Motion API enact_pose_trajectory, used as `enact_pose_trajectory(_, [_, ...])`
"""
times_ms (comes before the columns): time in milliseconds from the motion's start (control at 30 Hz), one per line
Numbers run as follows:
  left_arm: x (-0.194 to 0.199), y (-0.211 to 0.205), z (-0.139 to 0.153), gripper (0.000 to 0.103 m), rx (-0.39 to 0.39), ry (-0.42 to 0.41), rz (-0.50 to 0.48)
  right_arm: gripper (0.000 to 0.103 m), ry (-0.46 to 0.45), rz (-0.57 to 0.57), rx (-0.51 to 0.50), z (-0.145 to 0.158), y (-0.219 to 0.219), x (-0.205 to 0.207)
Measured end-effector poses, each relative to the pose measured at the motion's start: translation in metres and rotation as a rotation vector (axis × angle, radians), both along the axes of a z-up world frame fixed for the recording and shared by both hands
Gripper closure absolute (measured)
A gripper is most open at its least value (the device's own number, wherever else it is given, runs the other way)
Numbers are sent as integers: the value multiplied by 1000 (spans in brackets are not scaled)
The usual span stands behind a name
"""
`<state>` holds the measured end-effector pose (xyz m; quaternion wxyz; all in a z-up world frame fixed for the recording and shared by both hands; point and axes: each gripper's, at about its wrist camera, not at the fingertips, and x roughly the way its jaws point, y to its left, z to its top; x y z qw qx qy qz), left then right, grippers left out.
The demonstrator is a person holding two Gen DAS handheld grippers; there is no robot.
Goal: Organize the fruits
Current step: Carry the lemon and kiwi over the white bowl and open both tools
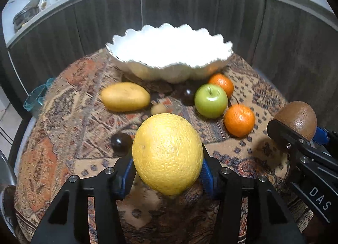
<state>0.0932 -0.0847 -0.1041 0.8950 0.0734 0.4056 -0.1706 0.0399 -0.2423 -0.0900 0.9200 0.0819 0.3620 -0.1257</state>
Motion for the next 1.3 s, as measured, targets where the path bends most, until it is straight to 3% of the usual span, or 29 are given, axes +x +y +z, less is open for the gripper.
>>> enact_pose_trajectory(367, [29, 18, 48, 50, -32, -117, 54, 40, -98, 47, -29, 36, 18, 27])
enact_pose_trajectory(733, [91, 12, 77, 50, -13, -202, 108, 40, -185, 45, -62, 70, 14, 85])
enact_pose_trajectory(1033, [148, -4, 84, 50, 3, -214, 122, 40, -201, 28, -85, 81, 3, 141])
enact_pose_trajectory(1300, [200, -22, 67, 50, 12, -161, 99, 40, -152, 15, -88, 71, -15, 194])
